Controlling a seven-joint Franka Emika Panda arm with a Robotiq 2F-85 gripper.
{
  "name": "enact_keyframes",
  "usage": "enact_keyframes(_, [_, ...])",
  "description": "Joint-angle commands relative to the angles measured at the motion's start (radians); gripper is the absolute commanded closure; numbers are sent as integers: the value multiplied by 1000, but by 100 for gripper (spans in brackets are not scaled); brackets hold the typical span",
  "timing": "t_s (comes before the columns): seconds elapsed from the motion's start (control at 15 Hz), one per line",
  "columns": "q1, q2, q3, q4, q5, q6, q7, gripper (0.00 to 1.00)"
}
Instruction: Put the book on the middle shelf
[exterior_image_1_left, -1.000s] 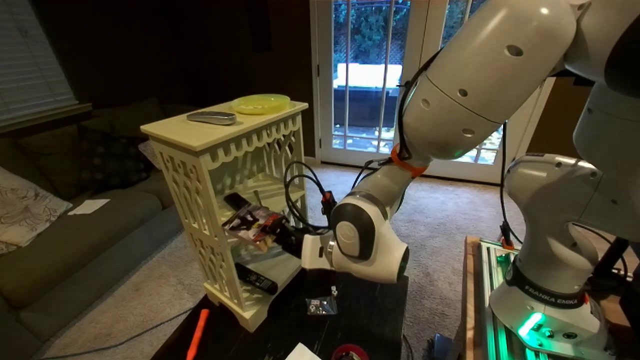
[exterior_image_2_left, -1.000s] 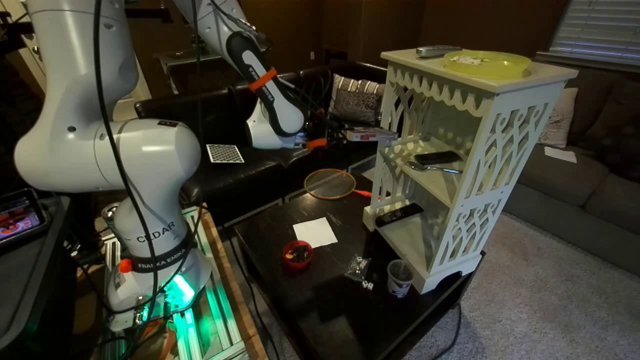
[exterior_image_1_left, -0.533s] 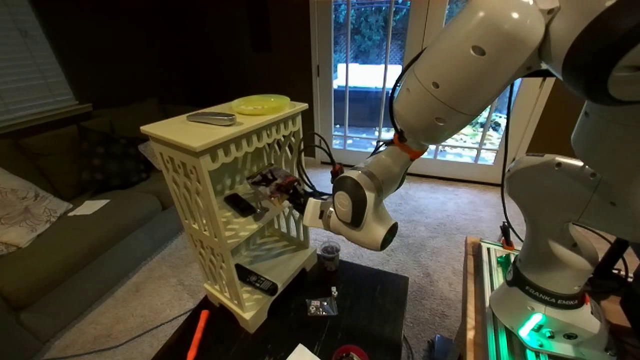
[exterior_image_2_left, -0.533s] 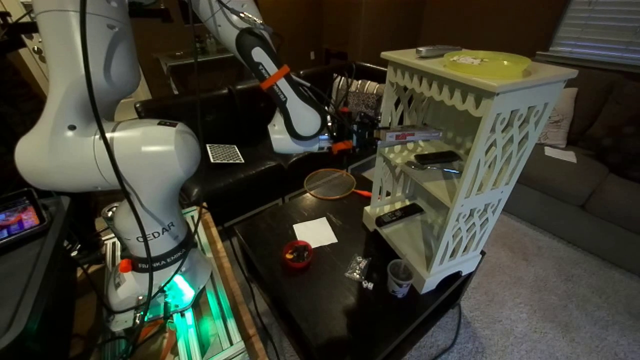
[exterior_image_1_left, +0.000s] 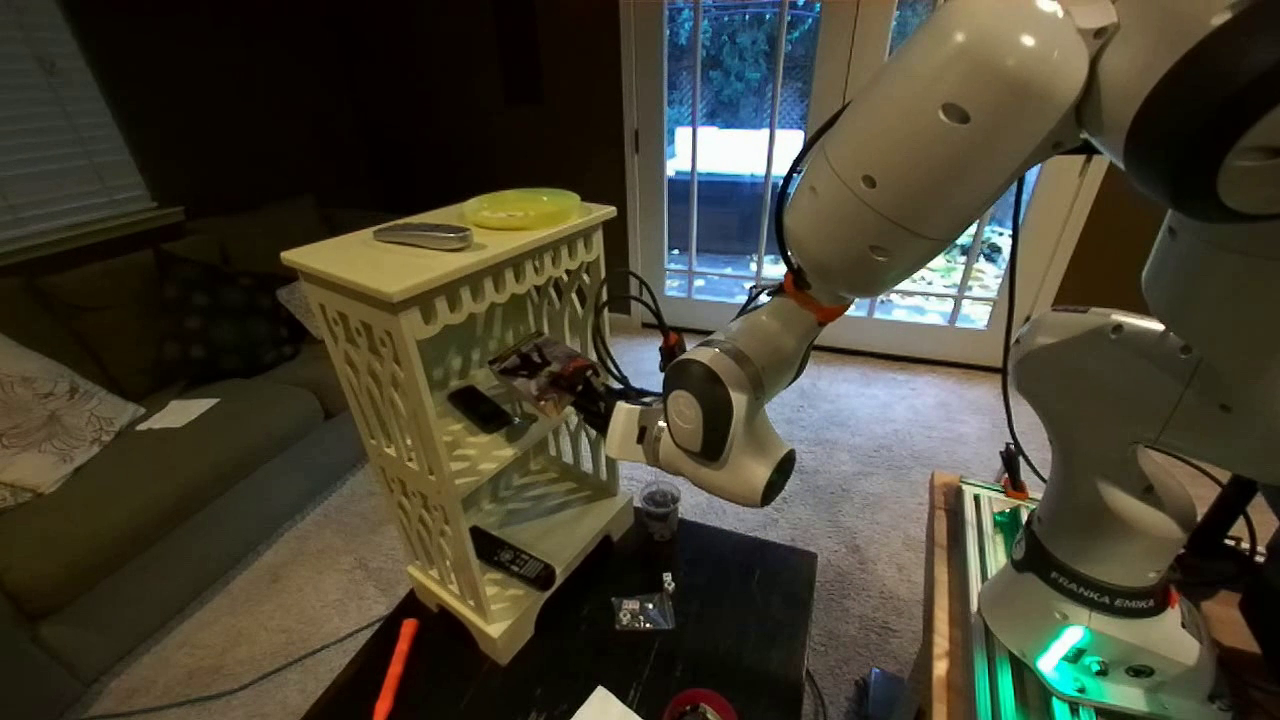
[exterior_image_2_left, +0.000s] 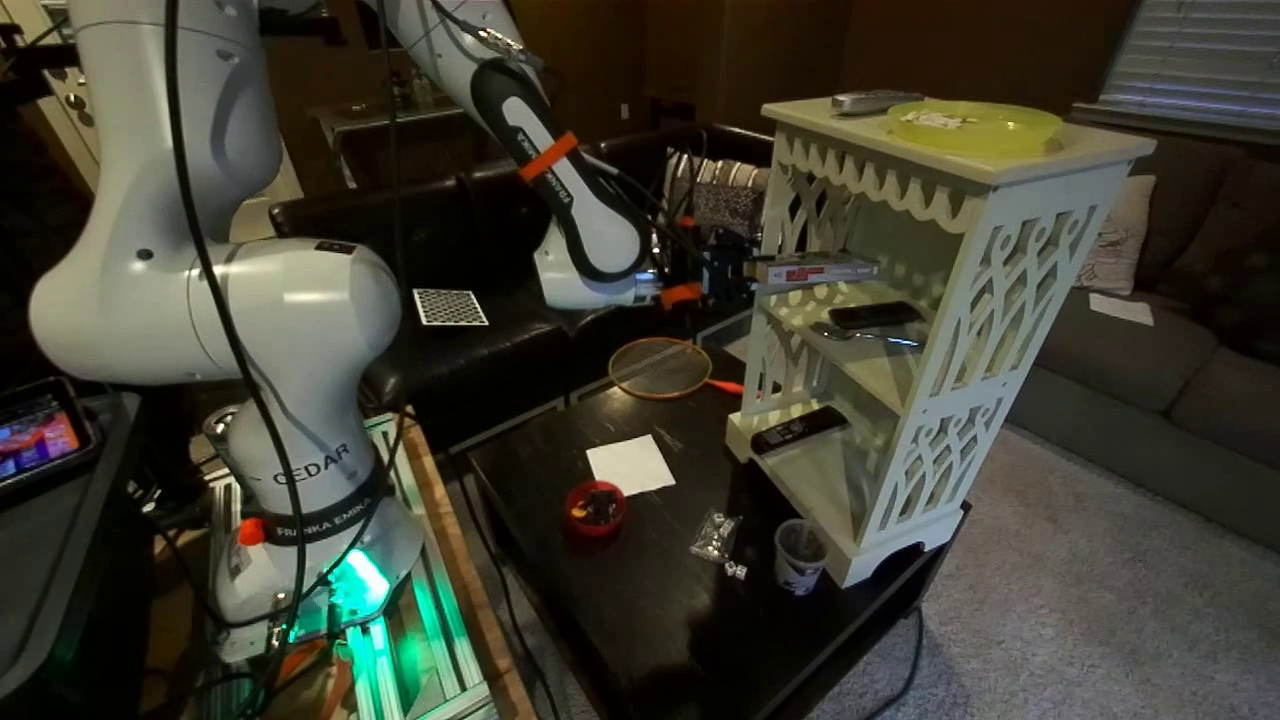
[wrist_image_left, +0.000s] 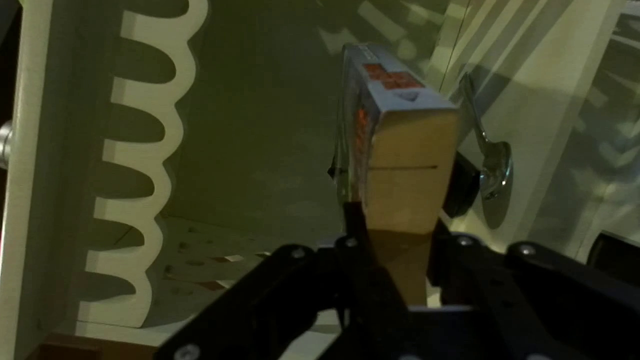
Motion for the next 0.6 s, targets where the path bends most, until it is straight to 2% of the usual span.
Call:
enact_keyframes(0.0, [22, 113, -3, 72, -7, 35, 90, 93])
enact_keyframes(0.27, [50, 248, -17, 152, -7, 59, 202, 93])
enact_keyframes(0.4, [74, 334, -28, 205, -7, 108, 277, 93])
enact_keyframes(0.53, [67, 402, -32, 256, -7, 149, 327, 93])
